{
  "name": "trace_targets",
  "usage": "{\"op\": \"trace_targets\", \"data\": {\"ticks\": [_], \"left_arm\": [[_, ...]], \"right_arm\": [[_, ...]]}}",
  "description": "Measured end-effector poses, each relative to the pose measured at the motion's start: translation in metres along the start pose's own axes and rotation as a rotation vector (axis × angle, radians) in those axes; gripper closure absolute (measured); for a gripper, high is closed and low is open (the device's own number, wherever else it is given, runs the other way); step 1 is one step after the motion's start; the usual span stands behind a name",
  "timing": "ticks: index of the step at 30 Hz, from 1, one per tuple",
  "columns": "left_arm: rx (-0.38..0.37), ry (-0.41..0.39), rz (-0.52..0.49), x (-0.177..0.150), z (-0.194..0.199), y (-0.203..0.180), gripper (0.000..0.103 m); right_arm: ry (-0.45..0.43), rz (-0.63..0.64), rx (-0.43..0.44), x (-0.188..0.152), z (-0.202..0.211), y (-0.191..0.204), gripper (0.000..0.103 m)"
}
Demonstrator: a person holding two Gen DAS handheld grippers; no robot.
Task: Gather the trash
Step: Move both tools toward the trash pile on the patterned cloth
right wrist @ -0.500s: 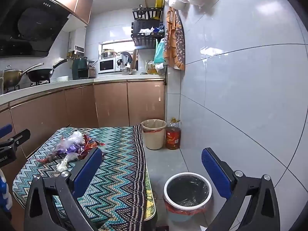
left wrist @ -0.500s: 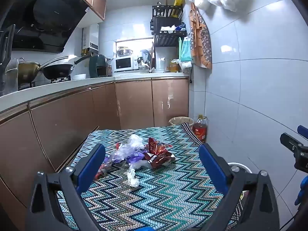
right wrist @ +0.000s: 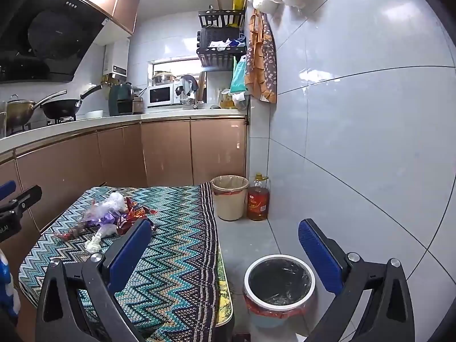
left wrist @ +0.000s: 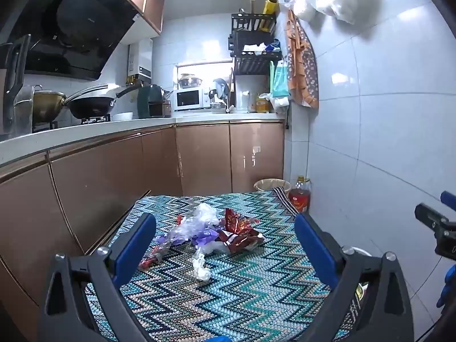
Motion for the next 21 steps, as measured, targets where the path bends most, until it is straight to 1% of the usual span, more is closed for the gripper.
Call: {"op": "trace_targets", "data": {"ticks": [1,13,18,21], "left_arm": [[-0.002,0.001,-0.004,-0.001,-0.001,-0.001,0.005],[-0.007,-0.006,-0.006,0.0,0.001,-0.003,0.005],[0.021,-0.022,-0.02,0.001,0.004,-0.001,0.005],[0.023,-0.027,-0.02,0.003,0.006,0.0,0.005]], "right_arm": [[0.01,0.003,0.001,0.001,-0.008,0.006,0.0],[-0.009,0.005,-0.003,0.004,-0.001,0.004,0.0],[-0.036,0.009,0.034,0.01,0.006,0.007,0.0],[-0.043,0.017,0.05,0.012,0.008,0.014,0.0]]}}
Point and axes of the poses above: each gripper's, at about its wrist camera, not at the fingertips, and z roughly against the way its jaws point, y to its left, x to its top, the point moved 8 cm from there along -z, roughly the way its jaws point, and after that the axes turned 15 degrees about y, right-handed, at the moved point
